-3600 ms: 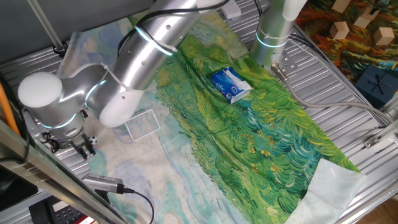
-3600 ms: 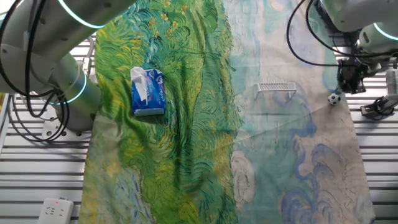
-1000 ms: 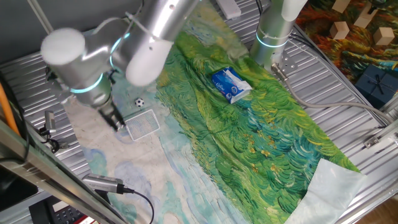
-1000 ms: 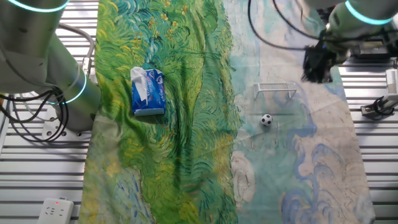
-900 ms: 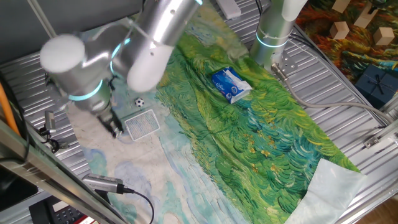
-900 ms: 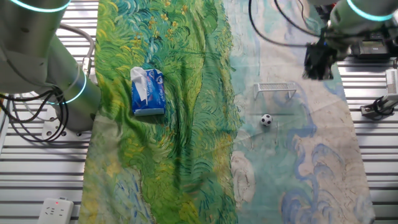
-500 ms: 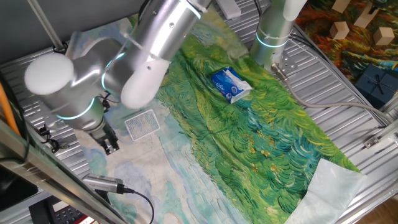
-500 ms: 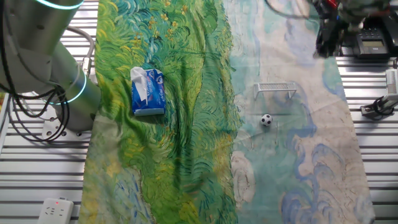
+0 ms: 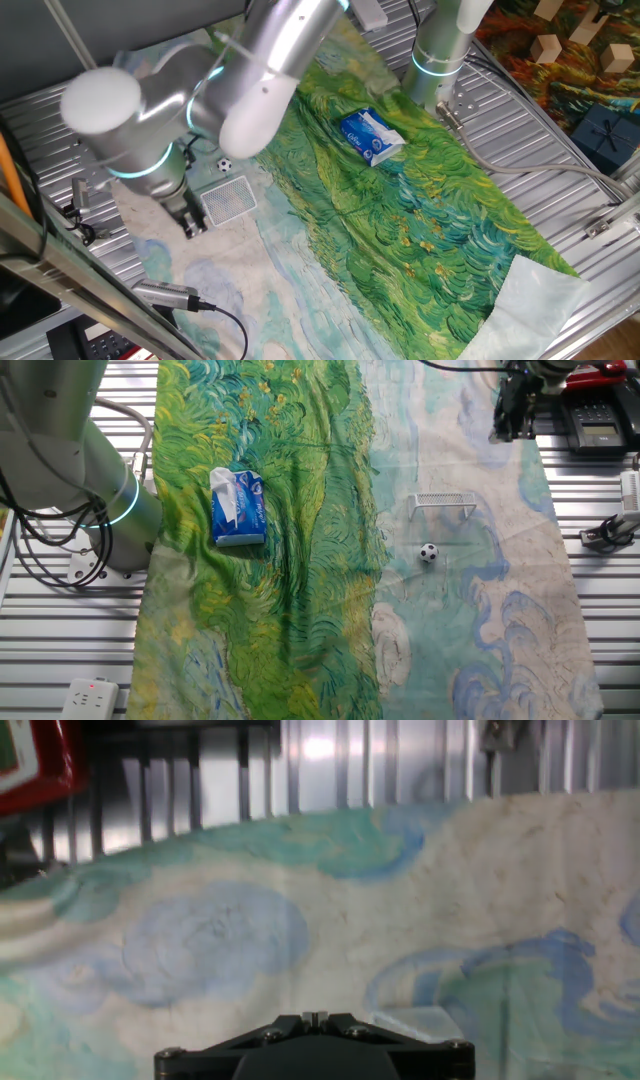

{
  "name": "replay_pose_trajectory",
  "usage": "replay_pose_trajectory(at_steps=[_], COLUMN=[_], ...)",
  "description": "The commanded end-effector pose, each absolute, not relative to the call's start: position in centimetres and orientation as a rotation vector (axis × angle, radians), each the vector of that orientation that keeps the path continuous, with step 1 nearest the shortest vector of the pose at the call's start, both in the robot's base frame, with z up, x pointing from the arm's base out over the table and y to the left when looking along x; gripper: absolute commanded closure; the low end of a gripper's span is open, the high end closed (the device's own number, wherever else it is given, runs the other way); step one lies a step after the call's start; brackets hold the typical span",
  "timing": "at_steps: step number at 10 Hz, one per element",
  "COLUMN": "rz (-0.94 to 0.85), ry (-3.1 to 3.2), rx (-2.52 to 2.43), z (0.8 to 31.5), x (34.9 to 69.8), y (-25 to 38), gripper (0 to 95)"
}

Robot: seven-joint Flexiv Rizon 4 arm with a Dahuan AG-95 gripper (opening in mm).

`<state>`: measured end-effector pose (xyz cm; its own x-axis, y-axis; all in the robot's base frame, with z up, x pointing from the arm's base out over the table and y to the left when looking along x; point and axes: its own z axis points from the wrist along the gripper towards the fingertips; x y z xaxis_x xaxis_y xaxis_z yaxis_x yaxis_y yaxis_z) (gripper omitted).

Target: Push the soccer ball into the goal

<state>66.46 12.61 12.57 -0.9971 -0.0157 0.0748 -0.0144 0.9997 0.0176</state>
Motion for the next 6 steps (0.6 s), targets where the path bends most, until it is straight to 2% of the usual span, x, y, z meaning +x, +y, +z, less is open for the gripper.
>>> replay_pose_trajectory(at_steps=[1, 6], rz=[-0.018, 0.002], ry=[-3.06, -3.047], rx=[0.018, 0.095], z=[12.3, 9.4], x=[66.4, 63.9], y=[12.6, 10.4], gripper=[95.0, 95.0])
